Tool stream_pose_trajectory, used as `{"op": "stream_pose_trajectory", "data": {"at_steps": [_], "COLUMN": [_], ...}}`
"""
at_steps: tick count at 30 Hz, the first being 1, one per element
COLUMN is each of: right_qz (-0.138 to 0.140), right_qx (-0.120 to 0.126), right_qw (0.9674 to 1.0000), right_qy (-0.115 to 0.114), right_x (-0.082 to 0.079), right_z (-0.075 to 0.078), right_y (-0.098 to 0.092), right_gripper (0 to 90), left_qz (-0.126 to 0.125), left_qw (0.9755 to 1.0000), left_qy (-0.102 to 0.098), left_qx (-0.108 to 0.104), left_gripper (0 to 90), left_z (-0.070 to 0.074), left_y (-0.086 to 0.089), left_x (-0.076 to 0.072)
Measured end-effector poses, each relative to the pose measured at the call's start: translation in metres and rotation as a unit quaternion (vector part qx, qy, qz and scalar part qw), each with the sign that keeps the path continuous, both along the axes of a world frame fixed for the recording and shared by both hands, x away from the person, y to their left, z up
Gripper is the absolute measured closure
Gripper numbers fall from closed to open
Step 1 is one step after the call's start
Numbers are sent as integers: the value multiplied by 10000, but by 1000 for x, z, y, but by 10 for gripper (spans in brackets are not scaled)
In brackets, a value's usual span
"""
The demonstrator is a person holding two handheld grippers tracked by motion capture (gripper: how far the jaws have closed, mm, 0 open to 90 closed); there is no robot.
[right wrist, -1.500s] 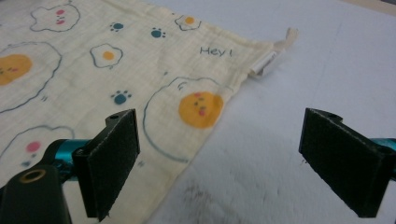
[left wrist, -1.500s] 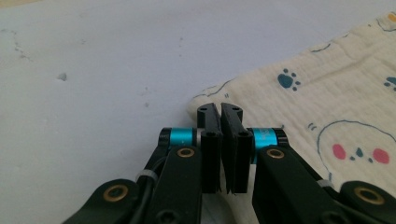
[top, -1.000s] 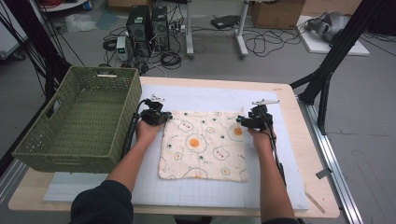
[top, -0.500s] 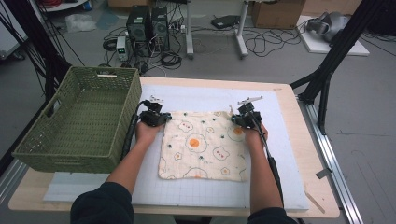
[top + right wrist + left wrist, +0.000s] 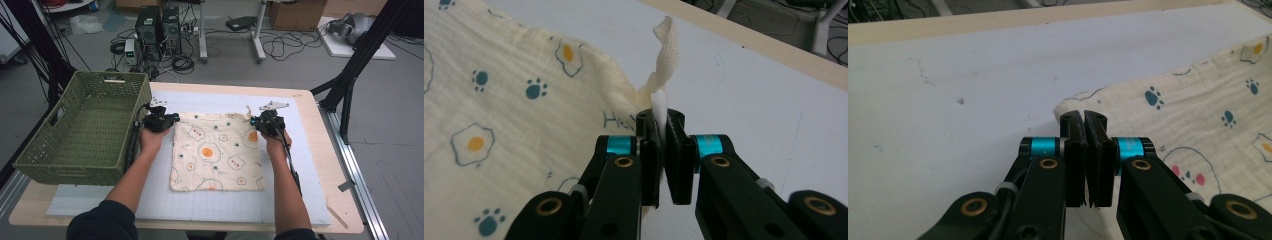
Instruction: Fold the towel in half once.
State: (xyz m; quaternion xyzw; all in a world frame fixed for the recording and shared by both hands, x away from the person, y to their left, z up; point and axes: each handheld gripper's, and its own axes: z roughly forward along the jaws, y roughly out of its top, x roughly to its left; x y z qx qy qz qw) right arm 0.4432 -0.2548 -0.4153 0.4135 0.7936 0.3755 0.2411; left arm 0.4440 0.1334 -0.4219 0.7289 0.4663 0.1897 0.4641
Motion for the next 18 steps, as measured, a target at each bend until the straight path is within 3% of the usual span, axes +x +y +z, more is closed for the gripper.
{"op": "stream_pose_trajectory", "data": {"at_steps": [6,8,11,16,18], "right_qz": [159,173,239,402,518], "right_qx": [-29,0,74,0,-56], "right_qw": [9998,9998,9996,9989,9985], "right_qy": [-76,-85,-118,-219,-169], "right_x": [-14,-18,-27,-47,-53], "right_z": [2,3,5,4,6], "right_y": [-2,-3,-6,-10,-9], "right_gripper": [863,863,860,860,858], "left_qz": [-227,-271,-300,-435,-508], "left_qw": [9997,9995,9994,9986,9986], "left_qy": [-63,-164,-102,-240,-125], "left_qx": [-38,-47,-133,-155,-85], "left_gripper": [865,865,865,866,866], "left_z": [12,14,11,3,3], "left_y": [-3,-3,1,4,4], "left_x": [-11,-17,-30,-54,-58]}}
